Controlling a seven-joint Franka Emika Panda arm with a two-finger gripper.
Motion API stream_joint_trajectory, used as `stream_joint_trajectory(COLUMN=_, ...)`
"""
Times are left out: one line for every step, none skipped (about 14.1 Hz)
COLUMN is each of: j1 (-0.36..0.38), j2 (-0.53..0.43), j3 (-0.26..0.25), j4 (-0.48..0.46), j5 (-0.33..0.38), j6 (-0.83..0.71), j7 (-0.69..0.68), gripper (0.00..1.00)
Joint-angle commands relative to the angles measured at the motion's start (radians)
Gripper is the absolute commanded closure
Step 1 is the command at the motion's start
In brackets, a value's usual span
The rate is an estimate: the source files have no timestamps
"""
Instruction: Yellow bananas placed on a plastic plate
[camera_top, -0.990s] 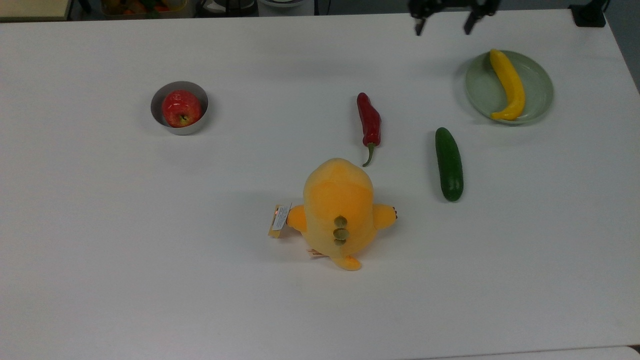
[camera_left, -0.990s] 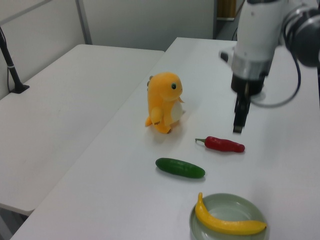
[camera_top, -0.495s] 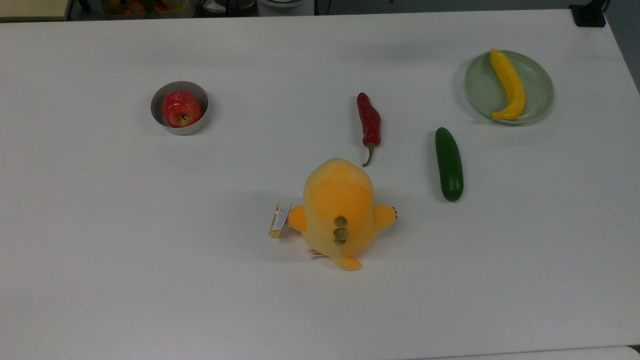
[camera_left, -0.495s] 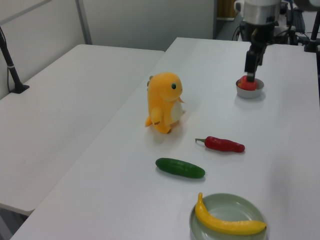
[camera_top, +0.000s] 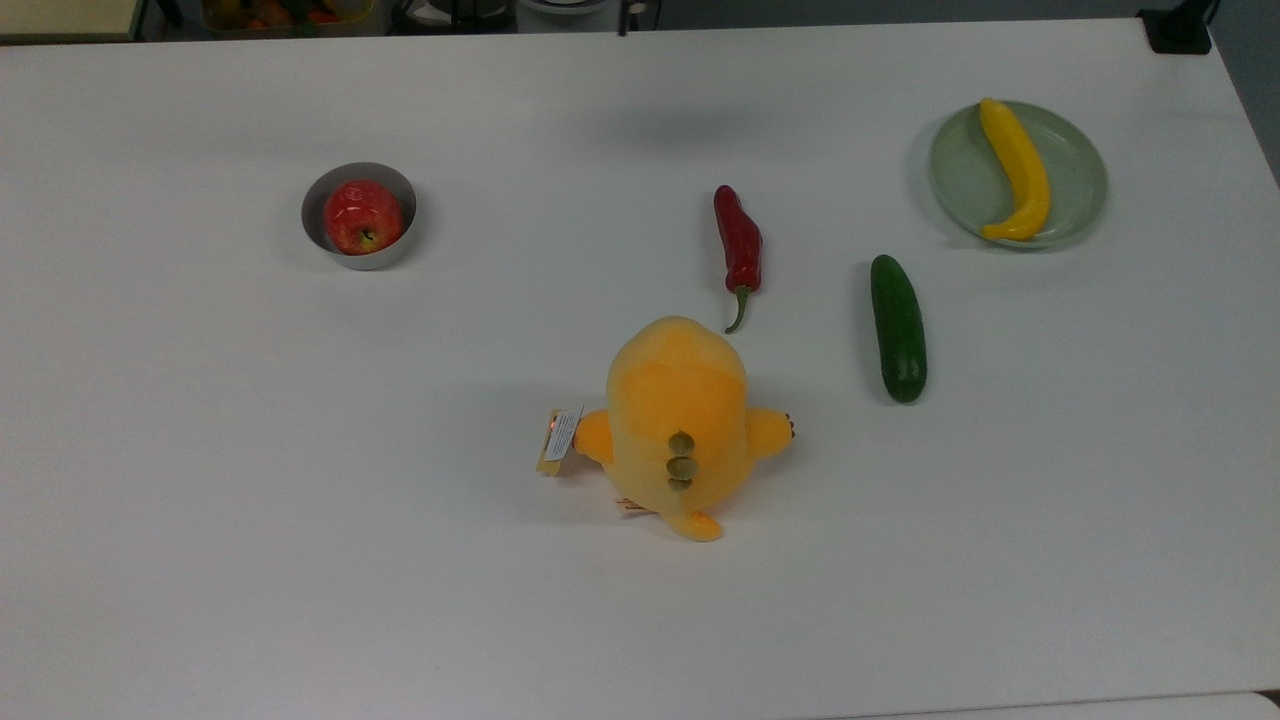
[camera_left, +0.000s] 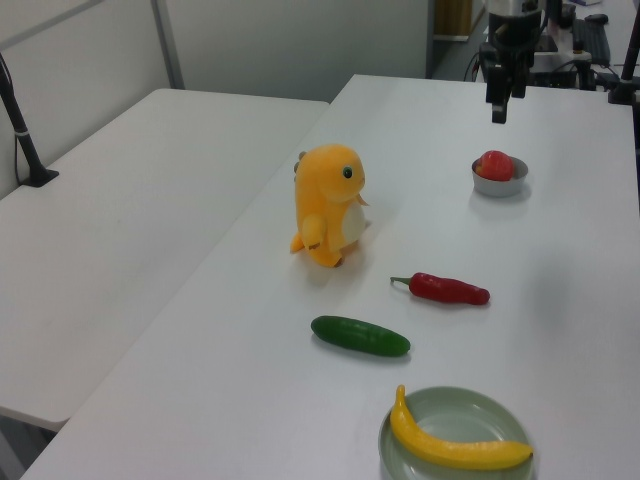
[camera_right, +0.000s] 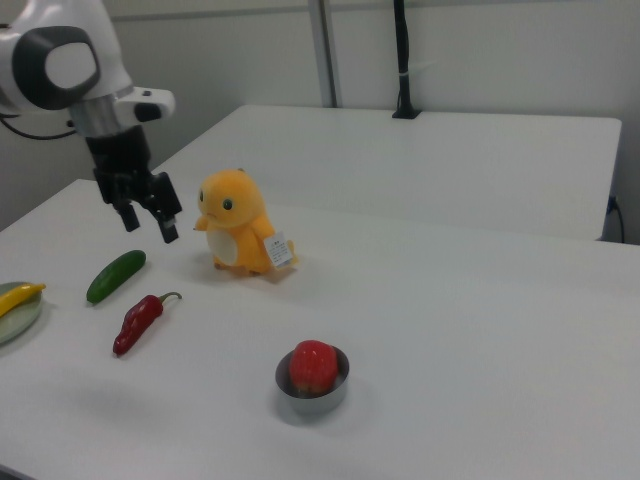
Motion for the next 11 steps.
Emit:
stream_joint_trajectory(j1=-0.053, j2=0.028, j3=-0.01, j4=-0.02, j5=0.042, j6=0.099, j7=-0.078, gripper=0.0)
stream_joint_trajectory(j1=-0.059, j2=0.043, j3=-0.01, j4=-0.023, j5=0.052, j6=0.133, j7=-0.08, gripper=0.0)
stream_joint_trajectory(j1=-0.06, j2=0.05, j3=-0.012, j4=-0.024, j5=0.052, j6=0.149, j7=-0.08, gripper=0.0)
stream_joint_trajectory(j1=-0.062, j2=0.048, j3=-0.012, j4=-0.029, j5=0.052, j6=0.15, j7=-0.083, gripper=0.0)
stream_joint_trajectory(j1=-0.065, j2=0.047, j3=-0.013, j4=-0.029, j5=0.053, j6=0.15, j7=-0.083, gripper=0.0)
stream_joint_trajectory(j1=-0.065, j2=0.047, j3=-0.015, j4=-0.029, j5=0.053, j6=0.15, j7=-0.083, gripper=0.0)
stream_joint_trajectory(j1=-0.066, j2=0.047, j3=-0.015, j4=-0.029, j5=0.056, j6=0.15, j7=-0.083, gripper=0.0)
stream_joint_trajectory(j1=-0.067, j2=0.048, j3=-0.024, j4=-0.029, j5=0.077, j6=0.152, j7=-0.084, gripper=0.0)
stream_joint_trajectory(j1=-0.065, j2=0.05, j3=-0.029, j4=-0.029, j5=0.084, j6=0.163, j7=-0.086, gripper=0.0)
stream_joint_trajectory(j1=-0.066, j2=0.053, j3=-0.027, j4=-0.03, j5=0.085, j6=0.178, j7=-0.087, gripper=0.0)
stream_joint_trajectory(j1=-0.065, j2=0.076, j3=-0.027, j4=-0.027, j5=0.087, j6=0.181, j7=-0.087, gripper=0.0)
